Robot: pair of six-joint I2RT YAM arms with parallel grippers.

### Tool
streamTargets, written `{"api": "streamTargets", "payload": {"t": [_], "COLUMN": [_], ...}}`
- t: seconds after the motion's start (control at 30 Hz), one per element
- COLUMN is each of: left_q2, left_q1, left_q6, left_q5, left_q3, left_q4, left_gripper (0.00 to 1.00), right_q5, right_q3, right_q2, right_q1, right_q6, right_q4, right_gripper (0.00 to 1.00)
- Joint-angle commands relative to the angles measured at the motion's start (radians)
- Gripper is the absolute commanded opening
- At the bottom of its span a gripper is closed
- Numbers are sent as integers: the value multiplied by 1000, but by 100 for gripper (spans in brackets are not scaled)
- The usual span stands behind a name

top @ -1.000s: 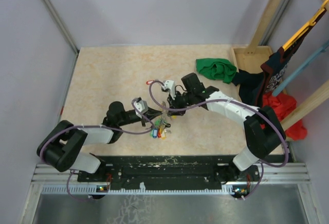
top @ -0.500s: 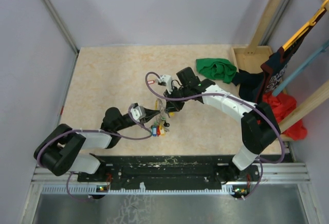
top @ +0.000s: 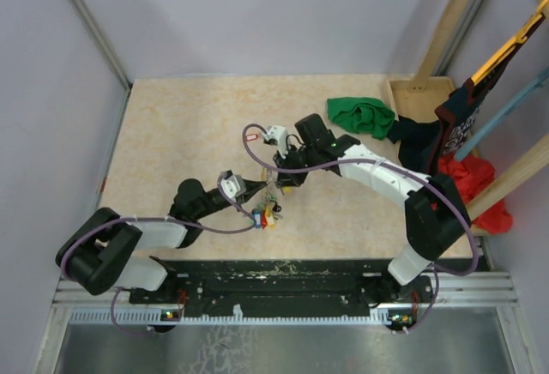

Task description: Put the keys on the keyring

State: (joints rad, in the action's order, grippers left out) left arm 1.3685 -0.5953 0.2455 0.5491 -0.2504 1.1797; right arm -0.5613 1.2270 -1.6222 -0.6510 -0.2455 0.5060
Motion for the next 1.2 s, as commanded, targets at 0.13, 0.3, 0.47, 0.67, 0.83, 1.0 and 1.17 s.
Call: {"api": "streamTargets", "payload": {"t": [0.13,0.3,0.47,0.67,0.83,1.0,1.17], "left_q2": [4,37,102,146,31,-187,-447], "left_q1": [-3,-3,-3,-3,-3,-2,-2], "left_q6": [-29,-43,-104,-213,-290,-389,-459], "left_q5": [-125,-149,-180,-313,-472,-599,-722], "left_q3": [-64,-115,-160,-227,-242,-239,-221], "left_q4": [-78,-159,-188,-281,-414,-635,-868], "left_gripper": [0,0,8,23,40,79,100], "right_q5": [40,220,429,619,703,763,790], "right_q3": [-240,-407,-588,-788,-857,-896,-921], "right_q2": [243,419,608,776,867,984,1137], "right_q1": [39,45,47,47,48,48,47], "right_q6": [7,56,124,223,251,306,339], "right_q4": [-331,-500,-669,-783,-754,-698,-637], "right_gripper": [19,32,37,47,51,52,85]}}
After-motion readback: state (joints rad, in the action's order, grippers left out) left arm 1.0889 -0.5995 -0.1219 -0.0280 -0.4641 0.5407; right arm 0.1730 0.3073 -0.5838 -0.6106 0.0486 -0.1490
